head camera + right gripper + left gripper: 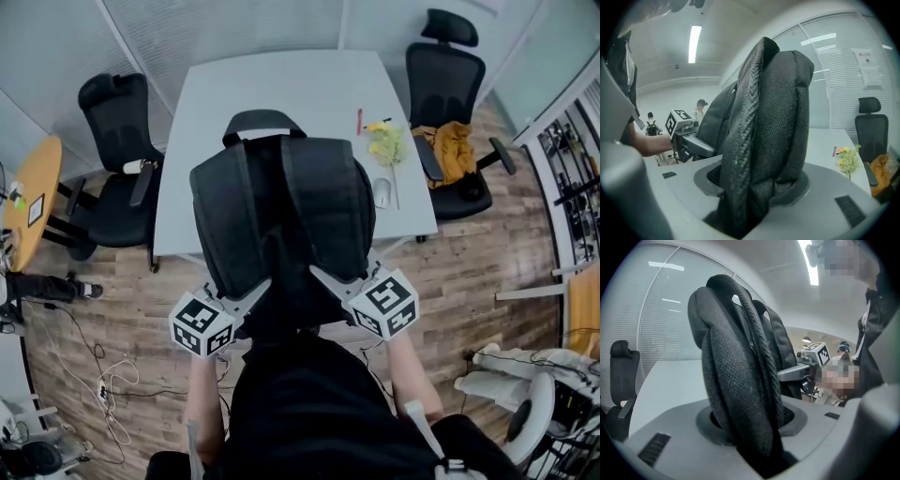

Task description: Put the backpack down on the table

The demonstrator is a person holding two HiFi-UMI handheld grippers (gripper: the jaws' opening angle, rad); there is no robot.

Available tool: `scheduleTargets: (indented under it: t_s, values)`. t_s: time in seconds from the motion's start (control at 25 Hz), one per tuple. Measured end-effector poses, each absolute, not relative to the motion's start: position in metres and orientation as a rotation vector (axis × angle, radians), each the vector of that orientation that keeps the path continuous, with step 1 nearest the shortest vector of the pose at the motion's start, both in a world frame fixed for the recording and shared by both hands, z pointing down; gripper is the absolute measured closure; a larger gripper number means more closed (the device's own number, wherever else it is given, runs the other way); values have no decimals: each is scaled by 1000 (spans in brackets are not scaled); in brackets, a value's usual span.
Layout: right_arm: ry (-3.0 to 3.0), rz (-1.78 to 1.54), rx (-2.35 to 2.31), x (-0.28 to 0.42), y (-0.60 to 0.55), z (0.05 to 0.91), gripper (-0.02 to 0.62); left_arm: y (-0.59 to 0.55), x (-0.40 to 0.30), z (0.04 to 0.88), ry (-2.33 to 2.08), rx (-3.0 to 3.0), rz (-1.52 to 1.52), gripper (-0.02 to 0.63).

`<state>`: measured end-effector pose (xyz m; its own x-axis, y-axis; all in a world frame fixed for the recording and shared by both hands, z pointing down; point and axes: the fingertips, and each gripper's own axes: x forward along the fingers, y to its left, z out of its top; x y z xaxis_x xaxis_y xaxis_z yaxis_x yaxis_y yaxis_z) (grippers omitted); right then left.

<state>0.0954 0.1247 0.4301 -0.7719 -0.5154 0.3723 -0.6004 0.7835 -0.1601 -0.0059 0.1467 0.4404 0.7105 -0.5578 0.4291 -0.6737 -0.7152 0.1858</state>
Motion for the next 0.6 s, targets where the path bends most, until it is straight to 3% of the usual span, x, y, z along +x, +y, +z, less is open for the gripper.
scheduleTargets:
  t_s: [0.6]
  values:
    - [-2582, 382, 933, 62, 4, 419, 372, 17, -41, 434, -878, 2635, 432, 425]
